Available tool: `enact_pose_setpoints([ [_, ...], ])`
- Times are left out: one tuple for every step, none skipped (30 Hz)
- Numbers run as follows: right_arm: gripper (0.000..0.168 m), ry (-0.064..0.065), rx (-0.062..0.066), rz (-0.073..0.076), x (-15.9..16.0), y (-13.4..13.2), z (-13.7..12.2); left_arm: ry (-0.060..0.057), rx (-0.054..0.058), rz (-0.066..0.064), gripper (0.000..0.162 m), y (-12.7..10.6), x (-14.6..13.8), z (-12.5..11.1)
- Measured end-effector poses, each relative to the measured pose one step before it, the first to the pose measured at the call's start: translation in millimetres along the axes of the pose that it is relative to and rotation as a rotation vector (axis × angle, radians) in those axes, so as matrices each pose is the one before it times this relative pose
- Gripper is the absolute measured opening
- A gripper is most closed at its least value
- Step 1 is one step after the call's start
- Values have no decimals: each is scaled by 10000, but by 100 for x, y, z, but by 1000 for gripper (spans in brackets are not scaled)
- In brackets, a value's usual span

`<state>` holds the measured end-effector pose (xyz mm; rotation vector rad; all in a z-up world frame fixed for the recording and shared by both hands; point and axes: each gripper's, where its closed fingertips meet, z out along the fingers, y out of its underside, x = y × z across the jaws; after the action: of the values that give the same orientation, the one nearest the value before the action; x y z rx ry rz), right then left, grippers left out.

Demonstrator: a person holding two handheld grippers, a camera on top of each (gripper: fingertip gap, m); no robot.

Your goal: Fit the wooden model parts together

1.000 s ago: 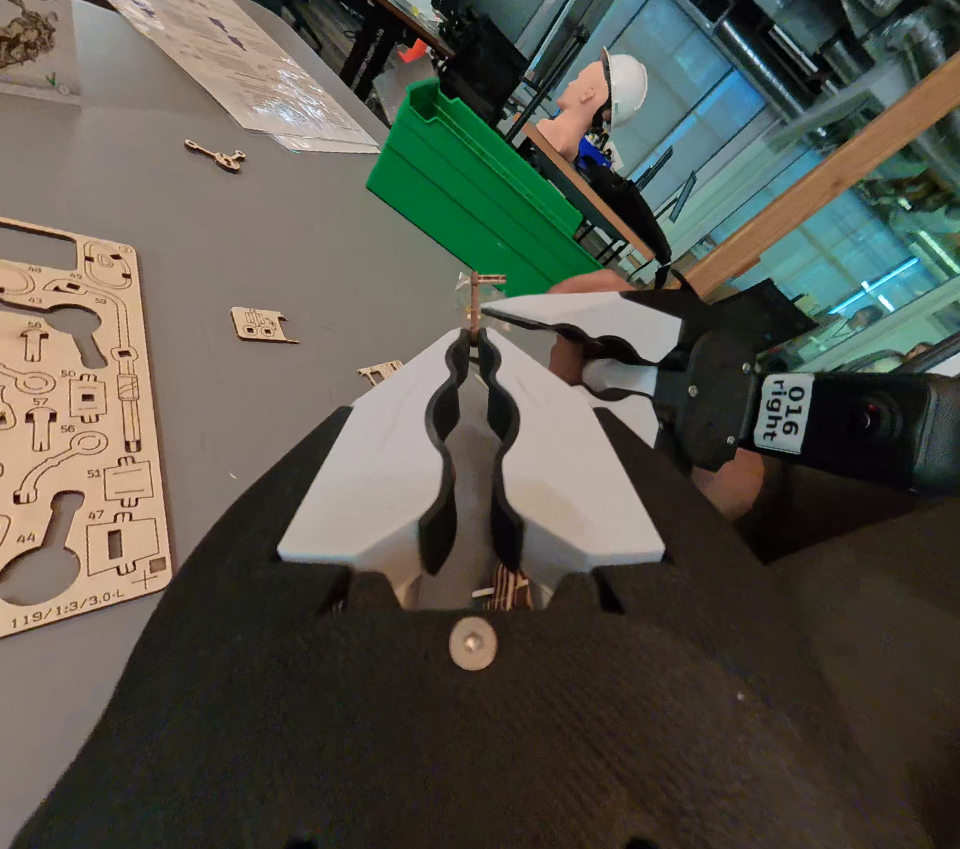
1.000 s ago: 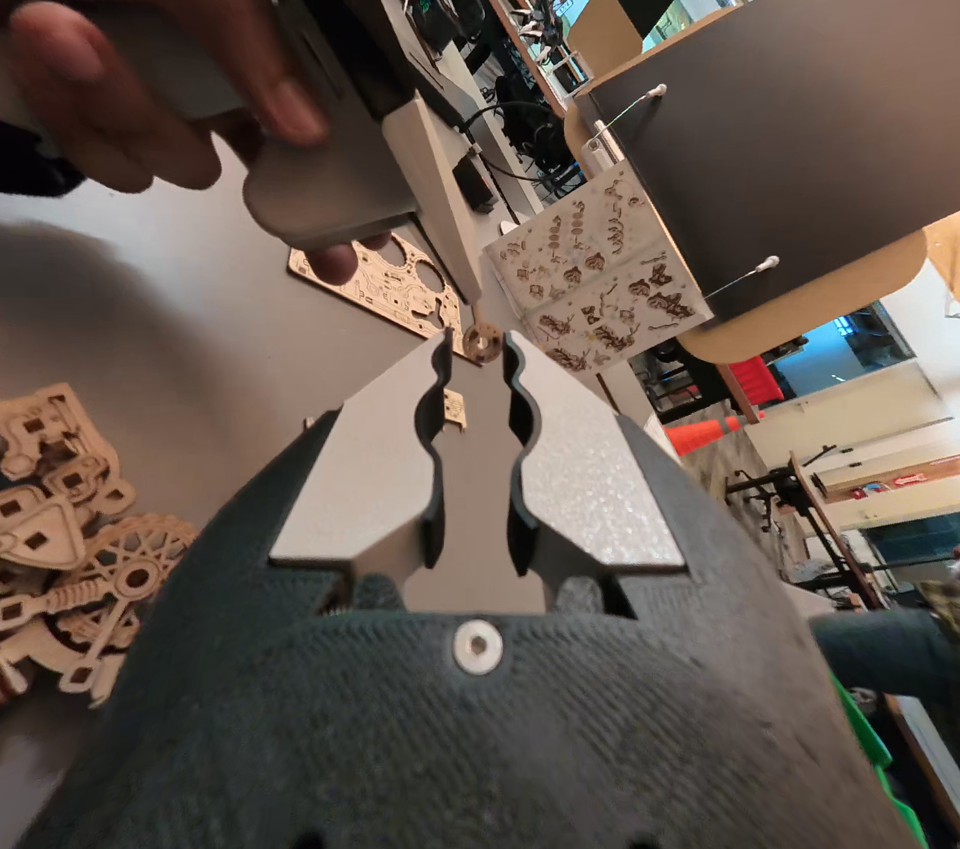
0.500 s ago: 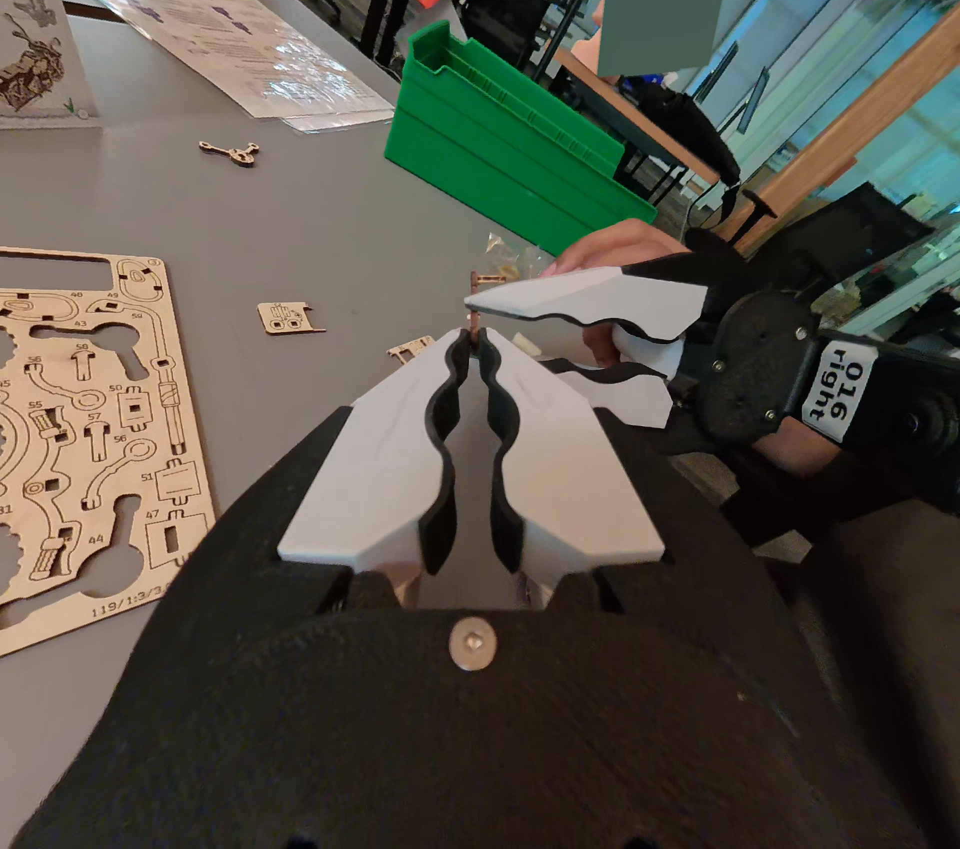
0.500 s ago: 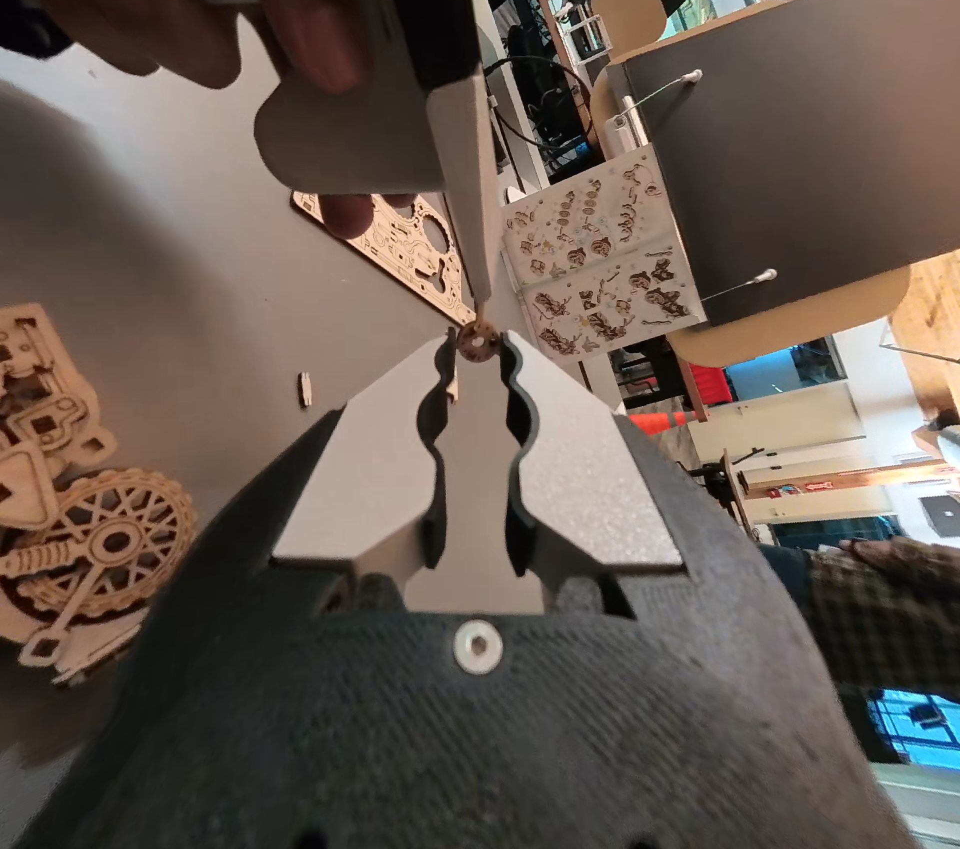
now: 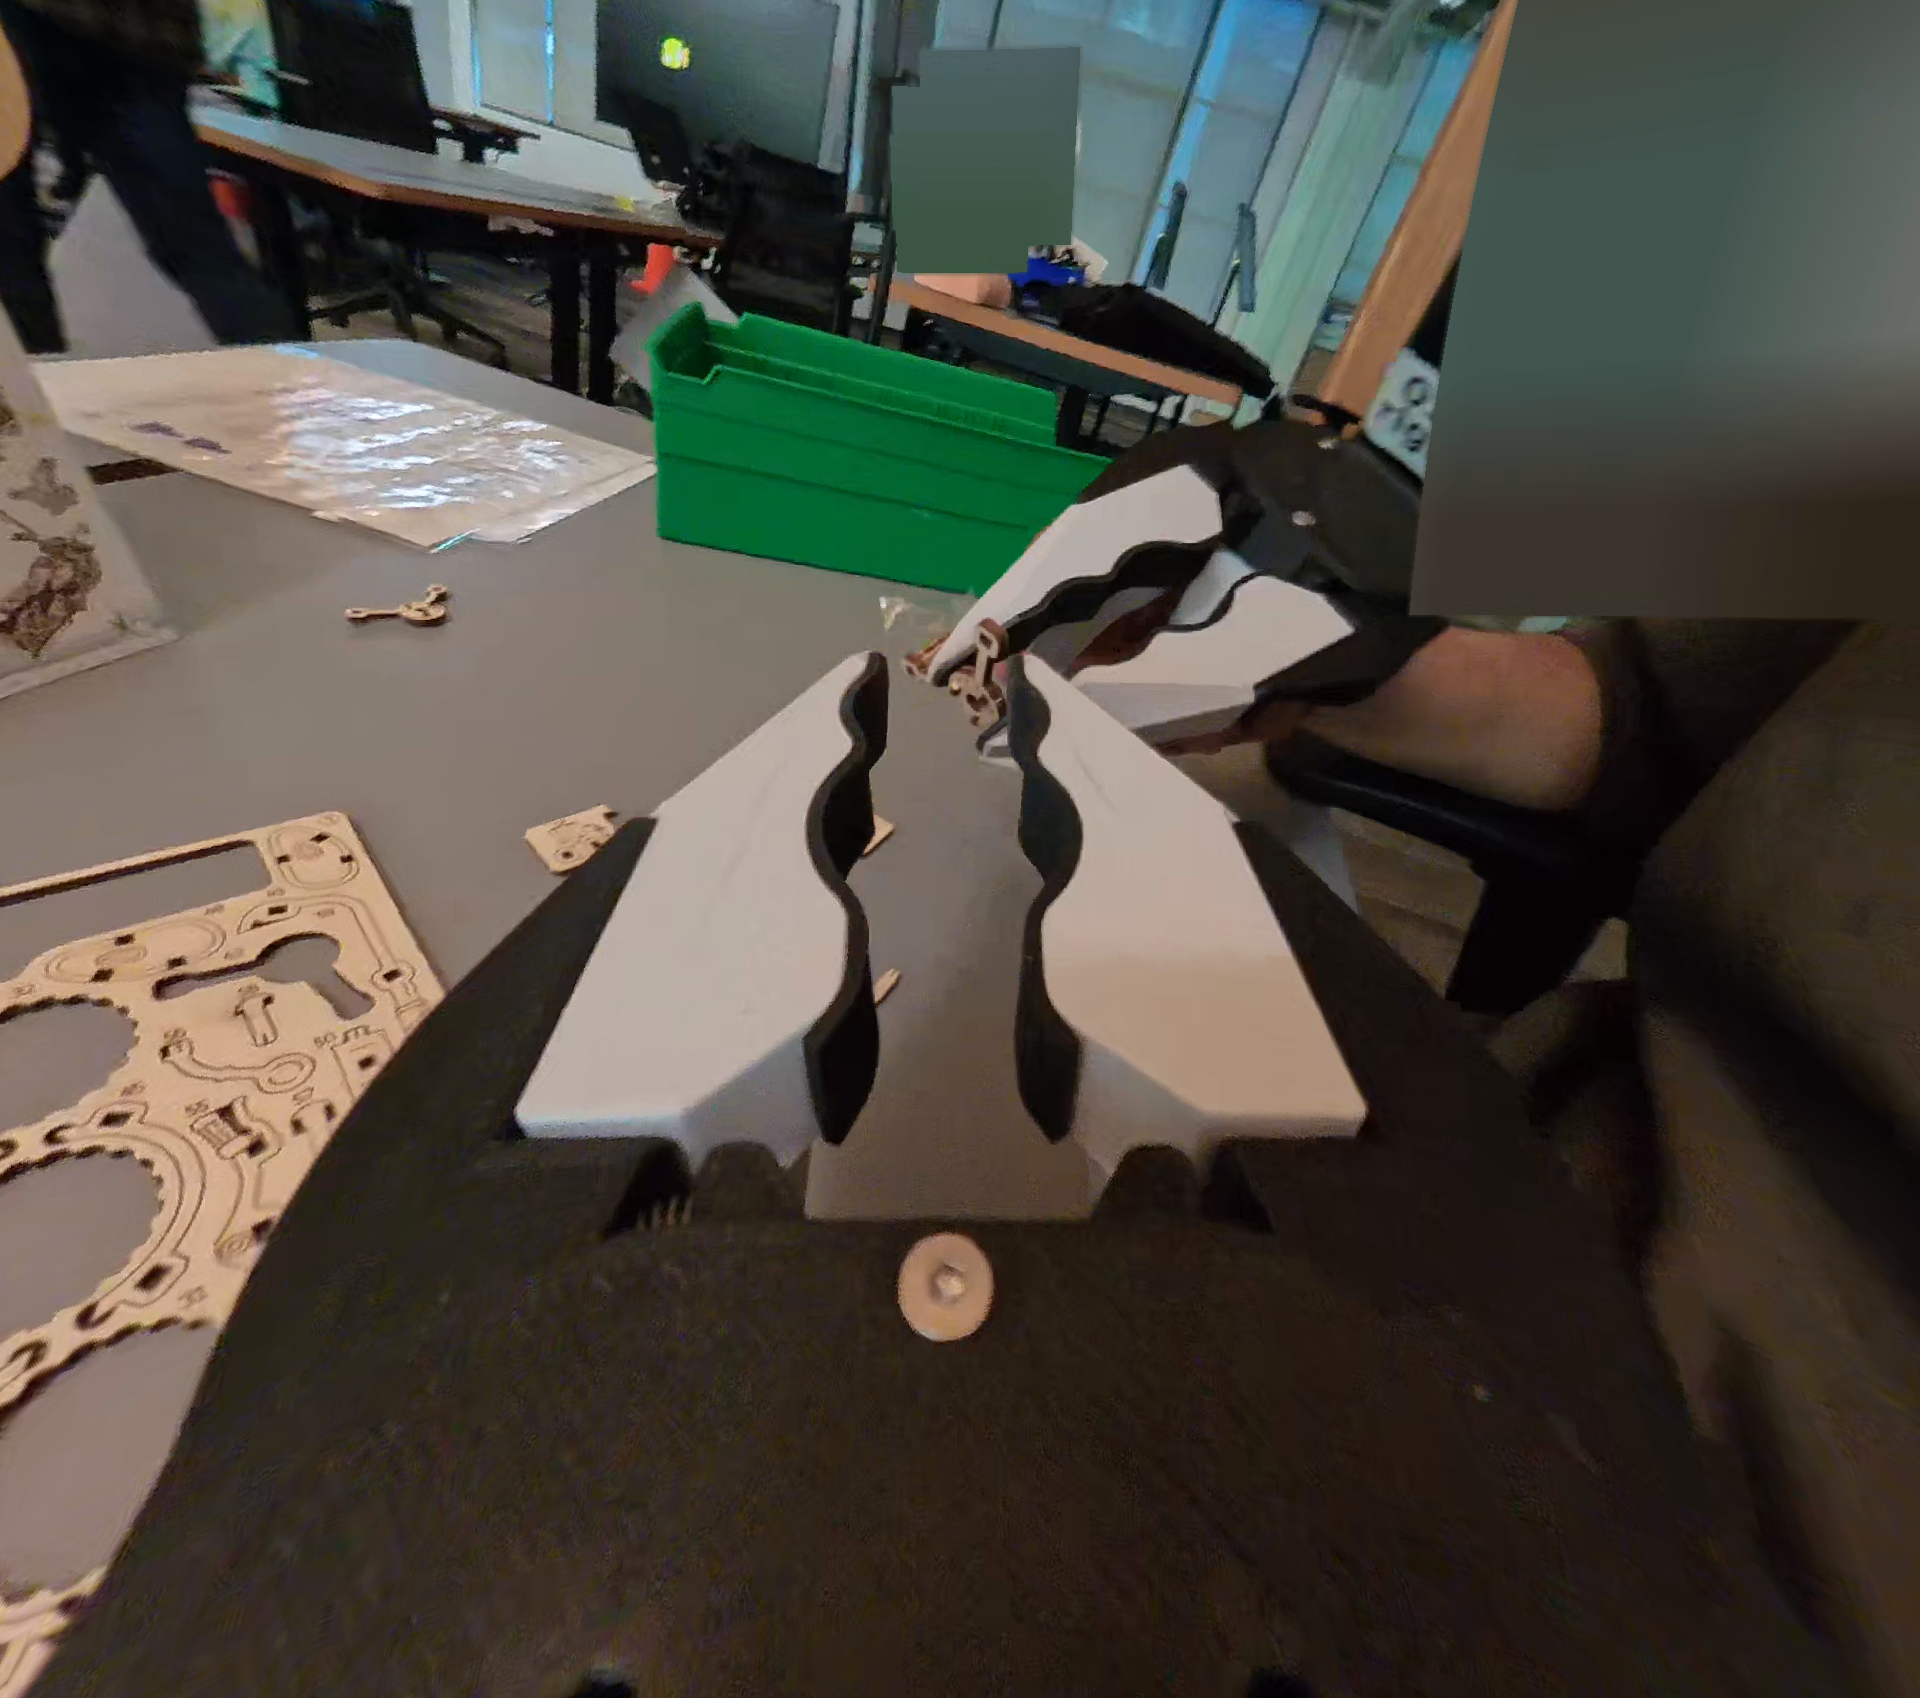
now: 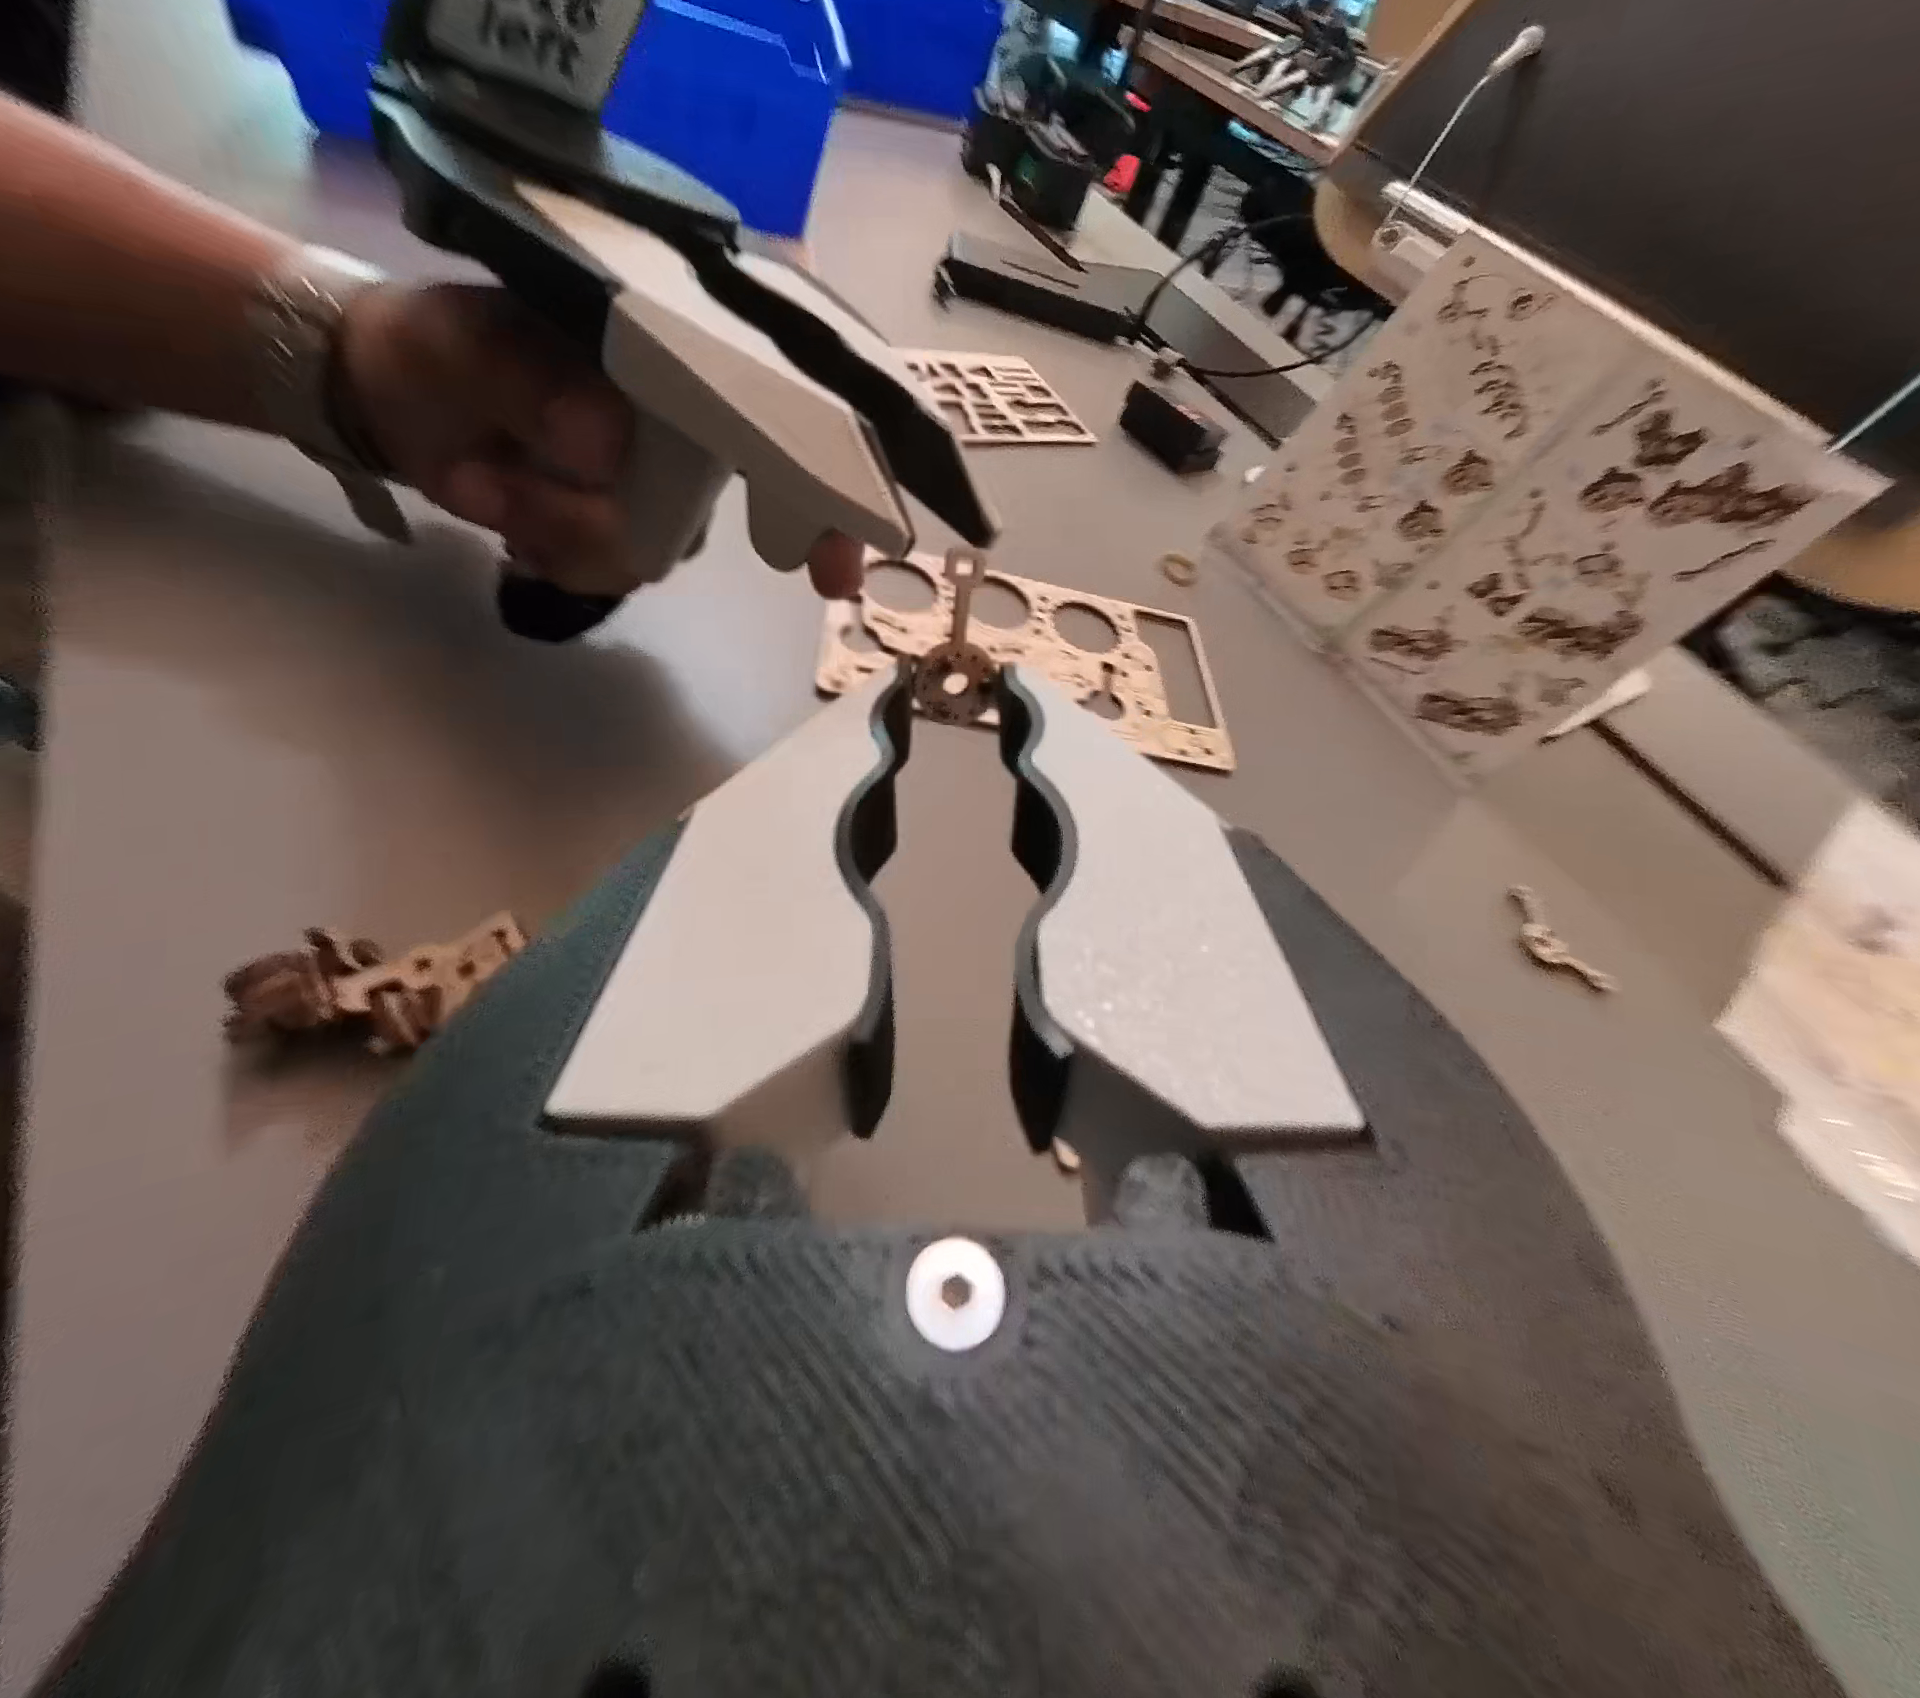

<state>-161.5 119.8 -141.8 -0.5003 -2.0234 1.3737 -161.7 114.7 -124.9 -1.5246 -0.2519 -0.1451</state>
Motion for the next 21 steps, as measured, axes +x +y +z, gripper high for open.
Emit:
enact_pose_setpoints([
  [15, -264, 197, 454, -121, -312, -104, 219, 132, -98, 19, -250, 307, -76],
  [15, -224, 161, 393, -101, -243, -94, 163, 104, -94, 17, -175, 286, -18],
  [15, -215, 124, 334, -126, -187, -72, 165, 50, -75, 15, -54, 308, 21],
  [15, -211, 92, 270, -166, -141, -45, 180, 10, -60, 14, 19, 327, 52],
  [15, -204, 68, 212, -201, -108, -11, 156, 20, -75, 14, 19, 279, 58],
  [15, -210, 60, 163, -257, -81, -13, 135, 31, -94, 13, -17, 236, 37],
  [15, -185, 60, 125, -238, -97, -11, 119, 41, -100, 12, -60, 194, 35],
  [15, -149, 62, 101, -214, -95, -1, 118, 63, -104, 12, -103, 180, -10],
  [15, -130, 68, 90, -175, -120, -23, 133, 70, -101, 10, -141, 189, -24],
  [15, -128, 57, 90, -171, -98, -16, 136, 62, -89, 9, -136, 178, -51],
  [15, -119, 52, 94, -143, -99, -33, 148, 57, -63, 6, -116, 165, -78],
  [15, -146, 61, 97, -175, -94, -20, 204, 48, -29, 3, -76, 243, -97],
  [15, -185, 60, 101, -226, -75, -14, 154, 52, -53, 3, -78, 149, -101],
  [15, -164, 57, 124, -197, -65, -6, 119, 40, -78, 3, -71, 88, -93],
  [15, -148, 54, 128, -169, -73, -6, 151, 31, -92, 4, -79, 137, -70],
  [15, -140, 59, 114, -166, -89, -16, 133, 36, -91, 7, -83, 122, -57],
  [15, -124, 64, 104, -142, -105, -28, 83, 15, -77, 8, -33, 72, -29],
  [15, -77, 35, 93, -79, -71, -9, 79, -17, -44, 8, 15, 91, -12],
  [15, -83, 13, 60, -96, -22, -4, 56, -37, -18, 9, 66, 77, 21],
  [15, -85, 8, 38, -122, -3, 6, 34, -37, 3, 10, 71, 60, 36],
  [15, -48, -11, 26, -74, 31, 21, 35, -25, -2, 10, 74, 69, 34],
])
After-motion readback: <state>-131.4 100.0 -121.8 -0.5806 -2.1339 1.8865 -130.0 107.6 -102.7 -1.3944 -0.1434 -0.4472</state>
